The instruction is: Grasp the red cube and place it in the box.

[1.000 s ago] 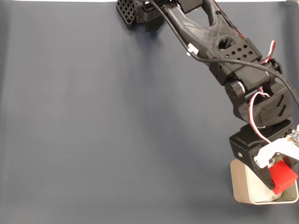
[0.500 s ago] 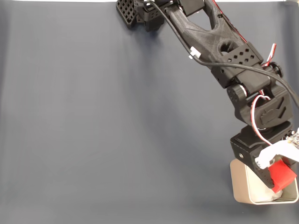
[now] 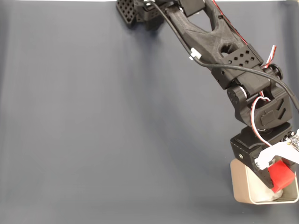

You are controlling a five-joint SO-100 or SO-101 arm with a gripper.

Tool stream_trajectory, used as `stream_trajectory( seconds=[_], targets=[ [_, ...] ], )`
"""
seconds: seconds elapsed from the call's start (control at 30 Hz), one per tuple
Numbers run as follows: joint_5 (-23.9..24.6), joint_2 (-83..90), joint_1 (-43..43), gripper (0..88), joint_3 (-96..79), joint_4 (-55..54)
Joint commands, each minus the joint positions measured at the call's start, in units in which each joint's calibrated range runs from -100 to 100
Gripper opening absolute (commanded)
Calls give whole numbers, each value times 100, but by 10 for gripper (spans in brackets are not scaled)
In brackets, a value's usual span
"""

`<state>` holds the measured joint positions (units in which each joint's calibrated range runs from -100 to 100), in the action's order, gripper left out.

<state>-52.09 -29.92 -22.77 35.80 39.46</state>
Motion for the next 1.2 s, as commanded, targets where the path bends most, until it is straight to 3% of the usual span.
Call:
stream_trajectory(
  seconds=[0.0, 0.6, 0.83, 1.17],
  targets=[
    [54, 45, -9, 31, 288, -151],
    [88, 63, 19, 35, 224, -175],
    [234, 80, 19, 311, 206, -282],
    [205, 106, 19, 441, 115, -356]
  ],
)
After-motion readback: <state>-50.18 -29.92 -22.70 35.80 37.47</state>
